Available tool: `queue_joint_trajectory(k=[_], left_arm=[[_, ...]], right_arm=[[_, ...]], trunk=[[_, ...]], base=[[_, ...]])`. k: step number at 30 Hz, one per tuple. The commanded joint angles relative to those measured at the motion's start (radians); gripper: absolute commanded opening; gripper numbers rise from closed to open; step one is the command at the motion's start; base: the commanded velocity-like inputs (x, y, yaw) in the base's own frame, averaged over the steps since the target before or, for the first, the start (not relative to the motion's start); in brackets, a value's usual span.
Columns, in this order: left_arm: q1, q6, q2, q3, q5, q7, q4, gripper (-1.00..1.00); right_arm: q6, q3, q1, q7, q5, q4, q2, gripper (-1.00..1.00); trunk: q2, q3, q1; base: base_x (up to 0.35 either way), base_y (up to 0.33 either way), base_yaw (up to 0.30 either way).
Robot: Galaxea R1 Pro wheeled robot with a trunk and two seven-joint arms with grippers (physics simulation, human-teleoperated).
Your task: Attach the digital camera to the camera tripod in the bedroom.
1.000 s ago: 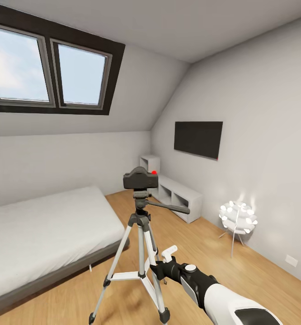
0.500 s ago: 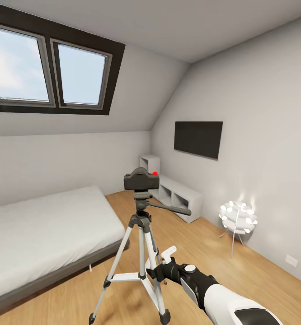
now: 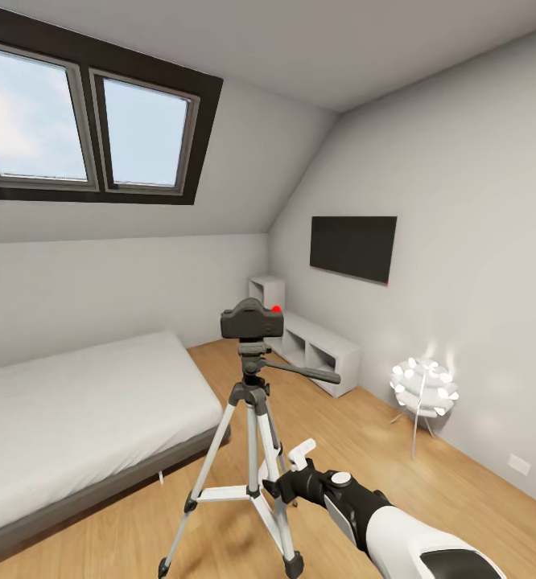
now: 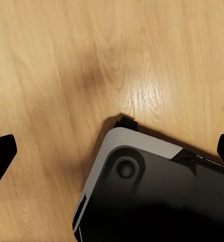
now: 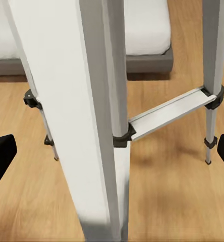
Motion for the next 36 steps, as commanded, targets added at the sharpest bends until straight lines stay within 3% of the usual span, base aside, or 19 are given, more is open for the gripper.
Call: queue_joint_trajectory(k=[1,3,9,15,21,36], left_arm=[[0.0,0.003,0.0,-0.002,0.01,0.002,0.0,1.0],[0.0,0.002,0.0,-0.002,0.01,0.002,0.0,1.0],[0.0,0.001,-0.004,-0.002,0.01,0.002,0.0,1.0],[0.0,-0.004,-0.004,-0.002,0.011,0.002,0.0,1.0],[0.0,-0.011,-0.004,-0.002,0.013,0.002,0.0,1.0],[0.0,-0.075,-0.005,-0.002,0.013,0.001,0.0,1.0]], right_arm=[[-0.004,0.001,0.0,0.006,0.006,0.001,-0.001,1.0],[-0.004,0.003,0.0,0.027,0.006,0.009,-0.008,1.0],[-0.01,0.005,0.0,0.152,0.031,0.065,-0.113,1.0],[-0.013,0.005,0.0,0.24,0.035,0.098,-0.177,1.0],[-0.016,0.005,-0.003,0.26,0.032,0.136,-0.234,1.0],[-0.012,-0.002,-0.005,0.248,0.012,0.146,-0.341,1.0]], trunk=[[-0.001,0.0,0.0],[-0.001,0.0,0.0],[-0.001,0.0,0.0],[-0.001,0.0,0.0],[-0.001,0.0,0.0],[-0.001,0.0,0.0]], base=[[0.0,0.0,0.0],[0.0,0.0,0.0],[0.0,0.0,0.0],[0.0,0.0,0.0],[0.0,0.0,0.0],[0.0,0.0,0.0]])
